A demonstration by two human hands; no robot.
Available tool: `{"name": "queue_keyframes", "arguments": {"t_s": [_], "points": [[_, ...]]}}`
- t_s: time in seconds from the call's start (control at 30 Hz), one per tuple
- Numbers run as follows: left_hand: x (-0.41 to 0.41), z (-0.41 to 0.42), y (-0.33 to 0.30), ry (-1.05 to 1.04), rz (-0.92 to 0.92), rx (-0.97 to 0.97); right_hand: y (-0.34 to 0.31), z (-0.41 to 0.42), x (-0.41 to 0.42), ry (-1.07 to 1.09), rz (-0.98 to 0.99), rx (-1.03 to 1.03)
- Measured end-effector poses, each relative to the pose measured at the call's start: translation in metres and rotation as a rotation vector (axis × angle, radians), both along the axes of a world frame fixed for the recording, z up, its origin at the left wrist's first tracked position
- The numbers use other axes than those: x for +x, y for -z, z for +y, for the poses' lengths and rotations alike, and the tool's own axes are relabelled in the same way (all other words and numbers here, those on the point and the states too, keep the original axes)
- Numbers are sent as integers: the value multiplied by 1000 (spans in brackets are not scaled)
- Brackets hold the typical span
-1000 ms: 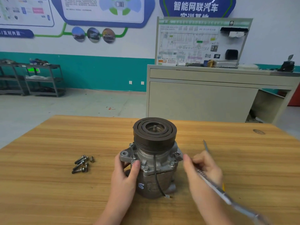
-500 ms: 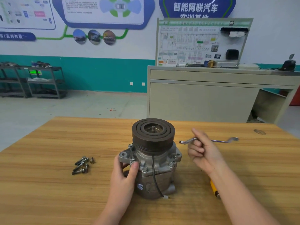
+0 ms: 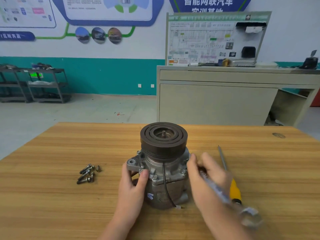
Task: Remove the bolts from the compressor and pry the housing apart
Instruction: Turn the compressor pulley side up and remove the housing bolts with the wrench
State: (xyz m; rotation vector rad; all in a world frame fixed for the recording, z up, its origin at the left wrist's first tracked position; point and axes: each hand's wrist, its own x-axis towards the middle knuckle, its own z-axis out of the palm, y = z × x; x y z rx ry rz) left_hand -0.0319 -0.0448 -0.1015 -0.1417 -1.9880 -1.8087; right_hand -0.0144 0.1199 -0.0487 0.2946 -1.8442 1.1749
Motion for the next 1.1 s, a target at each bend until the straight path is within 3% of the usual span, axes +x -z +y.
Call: {"name": "queue_keyframes", "arguments": {"t_s": [0.07, 0.1, 0.17, 0.33, 0.4, 0.47, 0.57, 0.7, 0.97, 1.1], "points": [[0, 0, 0, 2, -15, -3, 4, -3, 4, 5, 64, 210], [1, 0, 0, 3, -16, -1, 7, -2, 5, -10, 59, 191], [2, 1, -1, 1, -16, 1, 11, 8, 7, -95, -66, -92], [1, 1, -2, 19, -28, 10, 0, 54, -26, -647, -676, -899], [2, 1, -3, 32, -26, 23, -7, 57, -44, -735, -878, -1032], [3, 1, -3, 43, -17, 36, -9, 53, -57, -744, -947, -1092], [2, -1, -1, 54, -22, 39, -11, 50, -63, -709, -892, -1073], [-1, -3, 2, 41, -34, 18, -12, 55, -50, -527, -641, -972], [-1, -3, -1, 45, 1, 32, -8, 29, -7, -209, -283, -393], [-1, -5, -4, 78, -6, 42, -3, 21, -1, -117, -140, -368]]}}
